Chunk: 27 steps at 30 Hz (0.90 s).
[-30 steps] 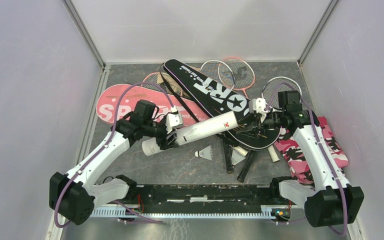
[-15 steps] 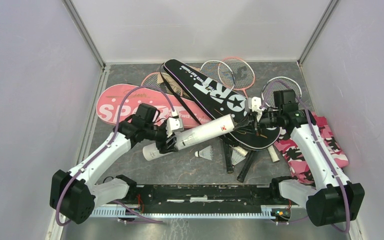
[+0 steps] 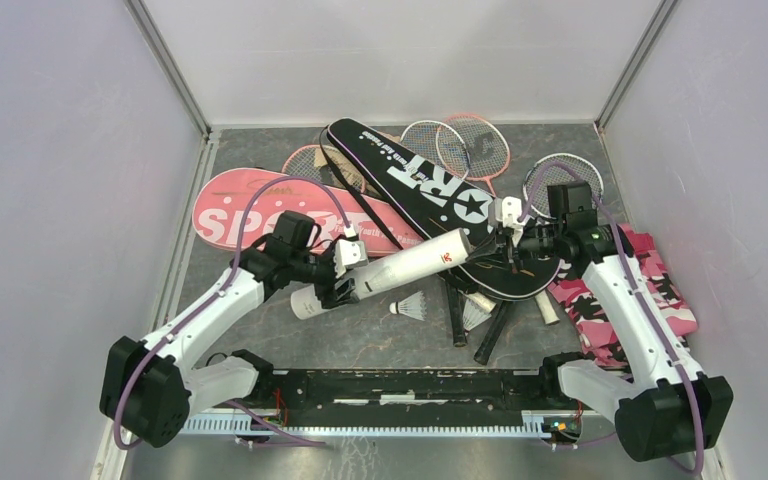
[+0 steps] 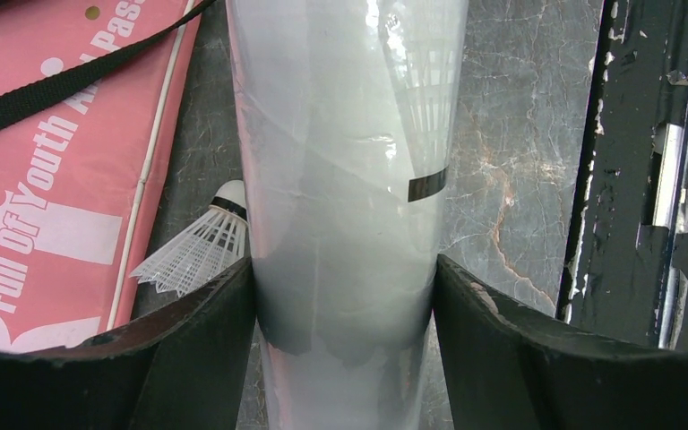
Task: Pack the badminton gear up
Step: Open the lid of the shuttle tube.
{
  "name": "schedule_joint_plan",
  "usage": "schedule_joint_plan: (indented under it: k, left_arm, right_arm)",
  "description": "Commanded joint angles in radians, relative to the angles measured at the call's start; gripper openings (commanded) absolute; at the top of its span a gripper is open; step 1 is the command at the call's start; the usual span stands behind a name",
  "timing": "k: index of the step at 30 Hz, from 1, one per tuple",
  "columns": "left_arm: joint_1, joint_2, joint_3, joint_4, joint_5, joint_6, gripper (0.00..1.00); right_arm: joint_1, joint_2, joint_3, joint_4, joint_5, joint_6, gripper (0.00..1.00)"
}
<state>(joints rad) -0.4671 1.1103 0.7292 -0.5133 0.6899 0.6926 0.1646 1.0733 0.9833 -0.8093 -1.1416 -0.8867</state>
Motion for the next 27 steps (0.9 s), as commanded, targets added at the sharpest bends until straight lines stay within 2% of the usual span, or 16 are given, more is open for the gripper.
schedule_joint_plan:
  k: [1,9,17,27]
  left_arm:
    - [-0.005,0.012,0.007,0.055,0.042,0.028,0.77]
    - [-0.007,0.054,0.012,0.056,0.039,0.044,0.83]
    - [-0.051,0.098,0.101,0.097,0.033,-0.057,0.99]
    - [-0.174,0.251,0.28,0.161,-0.051,-0.194,0.98]
  right_arm:
    - [0.02,-0.021,-0.015,0.079,0.011,0.026,0.0]
    - [0.036,-0.054,-0.034,0.175,0.057,0.123,0.0]
    - [0.067,-0.041,-0.026,0.19,0.072,0.146,0.0]
    - [0.118,-0.027,-0.015,0.219,0.104,0.184,0.0]
